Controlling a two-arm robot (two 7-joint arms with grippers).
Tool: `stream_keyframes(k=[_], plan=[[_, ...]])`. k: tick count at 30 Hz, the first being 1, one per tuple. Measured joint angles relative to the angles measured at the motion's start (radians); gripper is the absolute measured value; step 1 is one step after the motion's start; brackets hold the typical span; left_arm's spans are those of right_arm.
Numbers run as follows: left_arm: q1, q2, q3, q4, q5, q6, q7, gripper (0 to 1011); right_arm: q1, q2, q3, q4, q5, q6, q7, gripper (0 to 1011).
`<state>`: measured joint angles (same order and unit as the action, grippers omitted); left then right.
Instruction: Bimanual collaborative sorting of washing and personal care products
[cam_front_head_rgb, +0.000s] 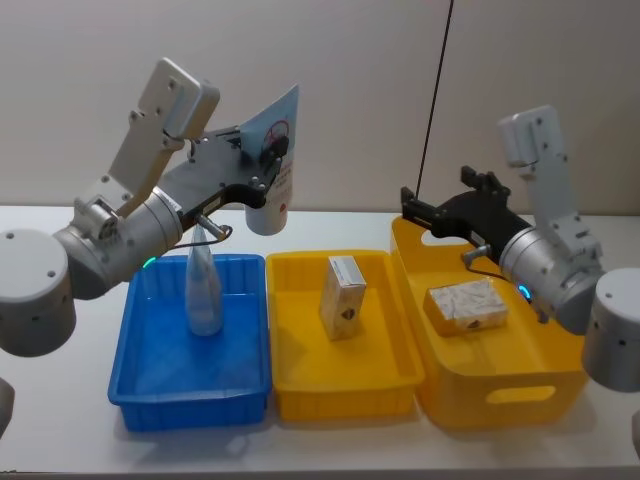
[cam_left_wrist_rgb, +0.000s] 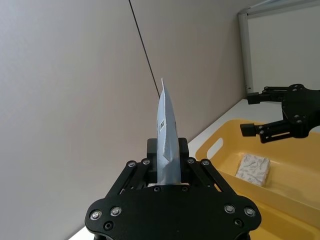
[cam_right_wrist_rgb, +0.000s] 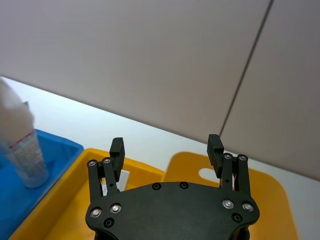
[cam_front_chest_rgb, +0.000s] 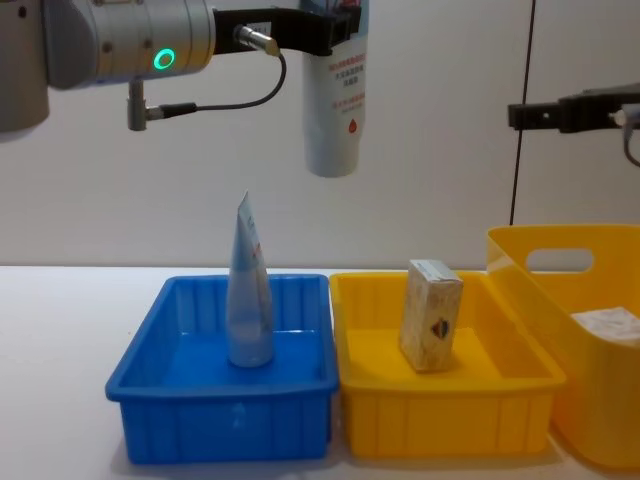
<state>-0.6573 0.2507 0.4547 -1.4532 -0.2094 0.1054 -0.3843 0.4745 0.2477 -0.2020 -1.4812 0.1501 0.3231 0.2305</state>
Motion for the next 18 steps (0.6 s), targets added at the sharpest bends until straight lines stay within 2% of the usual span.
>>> stream_keyframes(k=[8,18], plan=[[-0.018,-0.009,0.008,0.028,0.019,-0.003,0.000,201,0.019,0.021,-0.042,0.015,0.007,-0.049,0.082,1003],[-0.021,-0.021,0.014,0.044,0.040,-0.002,0.012,201,0.054,0.055,-0.115,0.044,0.010,-0.118,0.210,1003]])
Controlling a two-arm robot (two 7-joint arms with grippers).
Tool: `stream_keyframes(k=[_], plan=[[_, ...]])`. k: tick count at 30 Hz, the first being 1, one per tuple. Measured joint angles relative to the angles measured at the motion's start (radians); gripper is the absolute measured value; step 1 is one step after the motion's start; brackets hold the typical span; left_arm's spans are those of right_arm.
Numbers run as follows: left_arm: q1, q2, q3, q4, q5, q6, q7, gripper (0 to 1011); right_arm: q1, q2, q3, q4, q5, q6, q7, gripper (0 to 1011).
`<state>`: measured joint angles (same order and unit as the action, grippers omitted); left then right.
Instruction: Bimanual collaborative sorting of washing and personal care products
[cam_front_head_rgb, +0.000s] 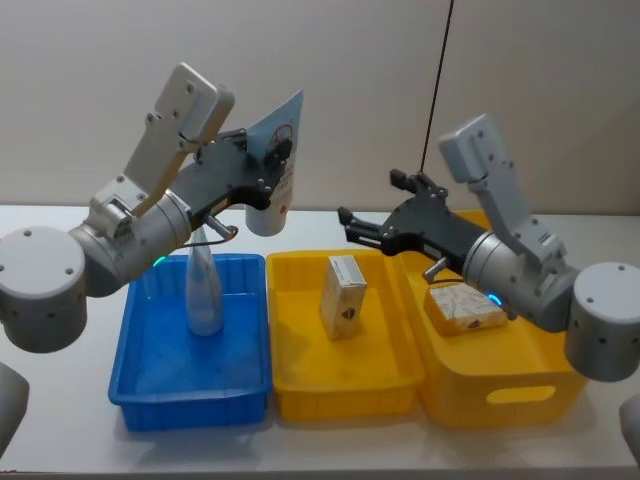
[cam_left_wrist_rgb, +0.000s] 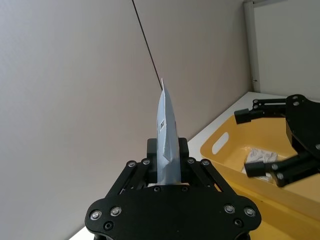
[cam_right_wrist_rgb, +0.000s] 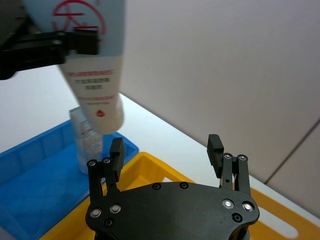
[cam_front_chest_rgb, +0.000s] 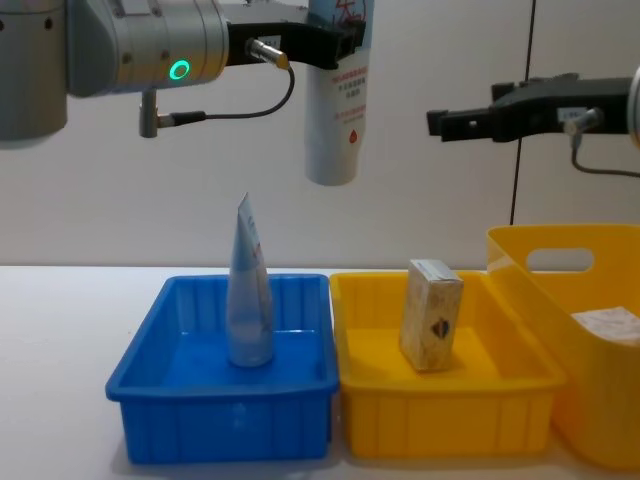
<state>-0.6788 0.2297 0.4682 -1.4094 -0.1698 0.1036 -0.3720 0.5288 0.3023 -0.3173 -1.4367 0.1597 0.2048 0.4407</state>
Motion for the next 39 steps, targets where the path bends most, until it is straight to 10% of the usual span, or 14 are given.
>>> stream_keyframes(k=[18,39], plan=[[0.015,-0.007,0.002,-0.028,0.016,0.005,-0.008,201,0.086,0.042,-0.147,0.079,-0.040,-0.100,0.193,1004],[0.065,-0.001,0.002,-0.103,0.016,0.044,-0.006,200,0.104,0.023,-0.195,0.113,-0.088,-0.156,0.128,1003]])
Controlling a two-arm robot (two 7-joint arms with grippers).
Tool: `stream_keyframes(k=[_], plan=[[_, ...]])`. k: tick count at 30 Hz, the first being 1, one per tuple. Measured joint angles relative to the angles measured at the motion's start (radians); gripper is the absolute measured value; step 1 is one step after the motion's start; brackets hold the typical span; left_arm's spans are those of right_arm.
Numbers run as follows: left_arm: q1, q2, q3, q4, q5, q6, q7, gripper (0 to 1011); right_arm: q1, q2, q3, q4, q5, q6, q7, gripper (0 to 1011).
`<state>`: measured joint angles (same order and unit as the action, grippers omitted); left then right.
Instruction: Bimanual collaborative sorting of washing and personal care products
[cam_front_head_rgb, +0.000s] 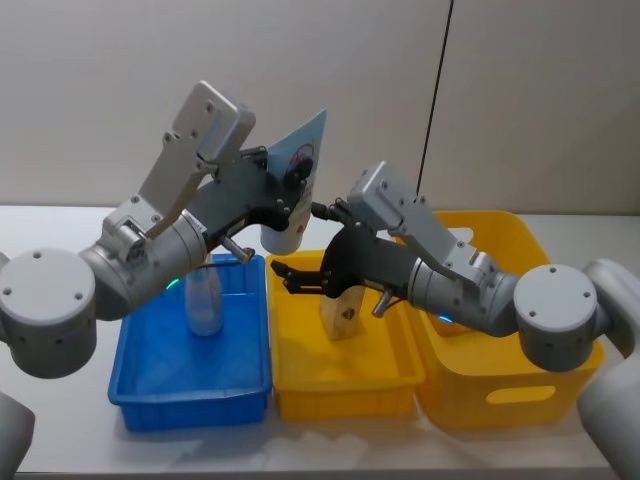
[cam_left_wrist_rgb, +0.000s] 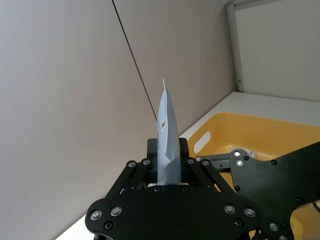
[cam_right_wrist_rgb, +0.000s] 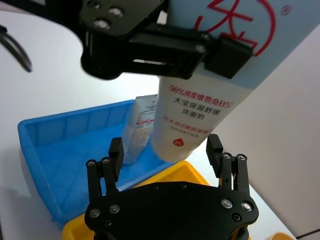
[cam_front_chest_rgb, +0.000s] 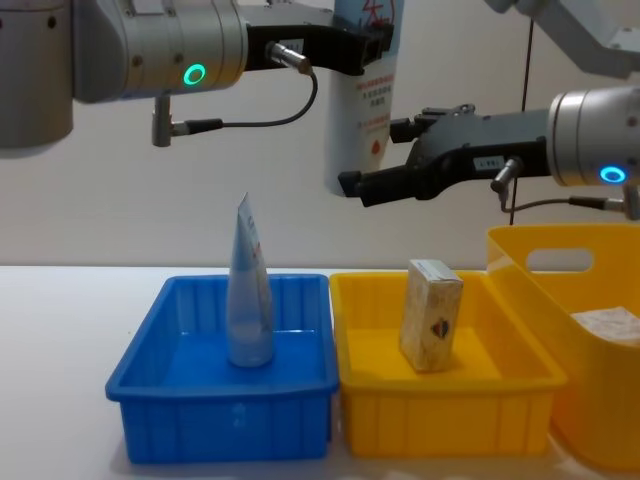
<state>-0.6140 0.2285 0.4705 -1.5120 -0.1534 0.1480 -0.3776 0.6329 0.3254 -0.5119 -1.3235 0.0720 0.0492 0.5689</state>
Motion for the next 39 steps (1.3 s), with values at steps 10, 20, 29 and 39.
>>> stream_keyframes(k=[10,20,29,39], plan=[[0.014,-0.007,-0.002,-0.005,0.005,0.006,0.005,200,-0.004,-0.012,-0.002,0.001,0.005,-0.001,-0.032,1003],[0.016,-0.017,0.001,0.001,0.006,-0.004,0.005,200,0.009,-0.037,-0.011,0.032,0.013,0.013,-0.056,1003],[0.018,-0.021,0.002,0.001,0.009,-0.012,0.007,200,0.023,-0.065,-0.015,0.065,0.006,0.025,-0.092,1003],[0.019,-0.023,0.002,0.001,0.011,-0.018,0.009,200,0.031,-0.083,-0.016,0.086,-0.005,0.031,-0.117,868]])
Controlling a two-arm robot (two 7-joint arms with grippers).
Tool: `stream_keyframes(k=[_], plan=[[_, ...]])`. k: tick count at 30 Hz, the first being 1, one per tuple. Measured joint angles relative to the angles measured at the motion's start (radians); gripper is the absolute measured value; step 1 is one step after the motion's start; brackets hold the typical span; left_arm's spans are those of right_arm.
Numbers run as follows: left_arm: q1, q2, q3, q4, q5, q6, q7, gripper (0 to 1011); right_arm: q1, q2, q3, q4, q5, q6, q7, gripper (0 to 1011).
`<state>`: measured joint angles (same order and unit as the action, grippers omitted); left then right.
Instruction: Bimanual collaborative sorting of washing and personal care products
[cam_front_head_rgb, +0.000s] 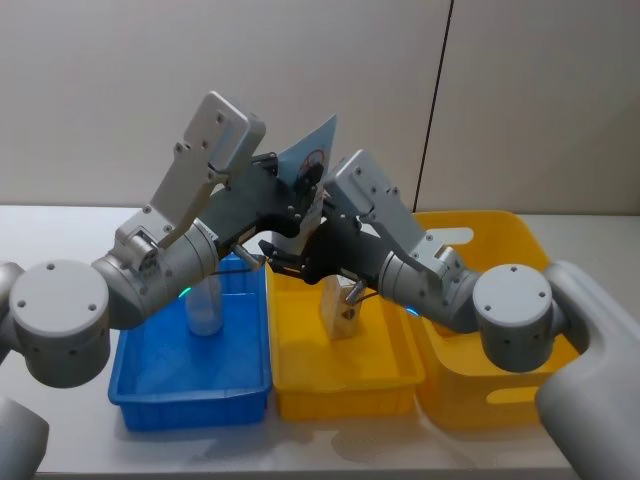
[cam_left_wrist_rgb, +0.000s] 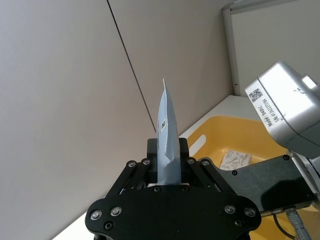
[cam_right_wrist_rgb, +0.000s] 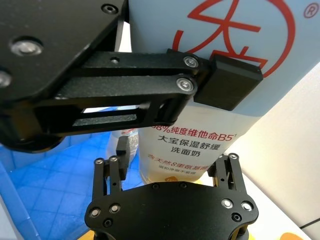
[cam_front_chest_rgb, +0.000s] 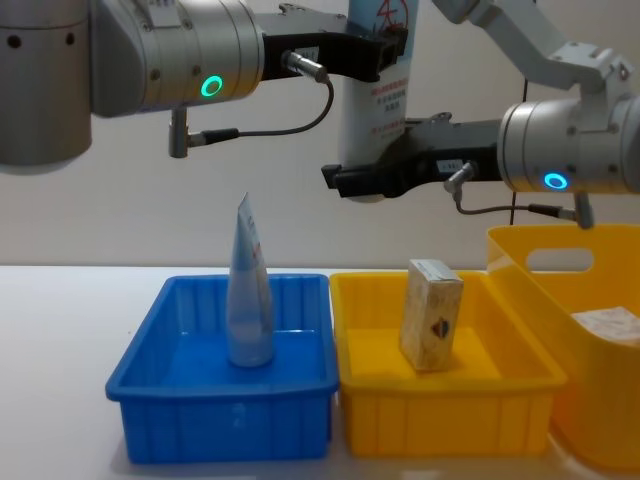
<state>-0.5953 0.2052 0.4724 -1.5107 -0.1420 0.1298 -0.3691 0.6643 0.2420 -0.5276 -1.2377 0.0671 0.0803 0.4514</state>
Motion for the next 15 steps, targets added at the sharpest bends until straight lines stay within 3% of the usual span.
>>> stream_keyframes(k=[8,15], plan=[[0.001,-0.001,-0.001,0.000,0.001,-0.001,0.001,200,0.003,-0.007,0.000,0.008,-0.003,0.002,-0.009,638],[0.001,-0.001,-0.001,-0.001,0.001,-0.003,0.002,200,0.004,-0.010,0.000,0.012,-0.005,0.003,-0.014,632]])
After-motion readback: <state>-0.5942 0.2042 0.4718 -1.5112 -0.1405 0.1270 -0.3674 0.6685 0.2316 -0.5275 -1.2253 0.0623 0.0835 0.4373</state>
